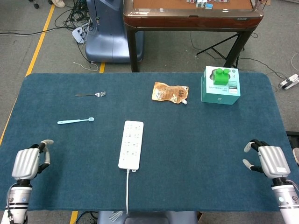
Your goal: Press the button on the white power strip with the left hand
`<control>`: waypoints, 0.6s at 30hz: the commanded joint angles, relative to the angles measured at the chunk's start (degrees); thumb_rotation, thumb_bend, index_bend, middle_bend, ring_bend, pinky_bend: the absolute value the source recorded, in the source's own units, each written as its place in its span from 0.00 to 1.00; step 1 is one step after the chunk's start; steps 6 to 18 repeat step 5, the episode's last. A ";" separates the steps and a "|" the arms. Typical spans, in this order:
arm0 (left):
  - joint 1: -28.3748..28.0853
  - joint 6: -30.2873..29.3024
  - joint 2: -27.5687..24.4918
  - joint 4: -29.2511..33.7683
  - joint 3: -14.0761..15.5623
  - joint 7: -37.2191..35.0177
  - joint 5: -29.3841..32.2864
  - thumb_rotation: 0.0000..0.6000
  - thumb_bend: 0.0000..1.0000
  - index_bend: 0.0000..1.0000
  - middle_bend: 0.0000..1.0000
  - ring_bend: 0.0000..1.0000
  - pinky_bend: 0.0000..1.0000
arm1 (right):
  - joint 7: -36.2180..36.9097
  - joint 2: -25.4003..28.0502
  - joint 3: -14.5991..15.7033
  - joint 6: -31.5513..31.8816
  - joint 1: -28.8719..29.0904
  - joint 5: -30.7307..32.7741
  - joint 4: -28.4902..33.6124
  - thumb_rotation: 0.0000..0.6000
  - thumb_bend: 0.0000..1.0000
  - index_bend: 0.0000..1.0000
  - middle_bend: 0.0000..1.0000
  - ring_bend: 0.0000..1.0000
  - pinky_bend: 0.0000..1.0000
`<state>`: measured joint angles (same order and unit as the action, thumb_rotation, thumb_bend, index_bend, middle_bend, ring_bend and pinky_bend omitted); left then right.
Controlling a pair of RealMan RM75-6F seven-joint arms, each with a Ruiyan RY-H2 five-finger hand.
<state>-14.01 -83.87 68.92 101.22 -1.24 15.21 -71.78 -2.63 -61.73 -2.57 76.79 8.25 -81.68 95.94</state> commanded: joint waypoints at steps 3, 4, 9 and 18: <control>2.30 -1.40 -1.09 1.87 0.56 2.68 1.60 1.00 0.68 0.45 0.54 0.42 0.57 | 0.72 0.11 0.09 0.59 -0.50 -0.04 0.08 1.00 0.19 0.49 0.40 0.41 0.65; 2.57 -1.64 -0.97 1.83 0.54 2.78 1.55 1.00 0.68 0.45 0.54 0.42 0.57 | 0.77 0.23 0.10 0.76 -0.59 -0.15 0.23 1.00 0.19 0.49 0.40 0.41 0.65; 2.80 -1.89 -0.82 1.70 0.49 2.94 1.46 1.00 0.68 0.45 0.54 0.42 0.57 | 0.76 0.38 0.12 0.91 -0.66 -0.29 0.39 1.00 0.19 0.49 0.40 0.41 0.65; 2.80 -1.89 -0.82 1.70 0.49 2.94 1.46 1.00 0.68 0.45 0.54 0.42 0.57 | 0.76 0.38 0.12 0.91 -0.66 -0.29 0.39 1.00 0.19 0.49 0.40 0.41 0.65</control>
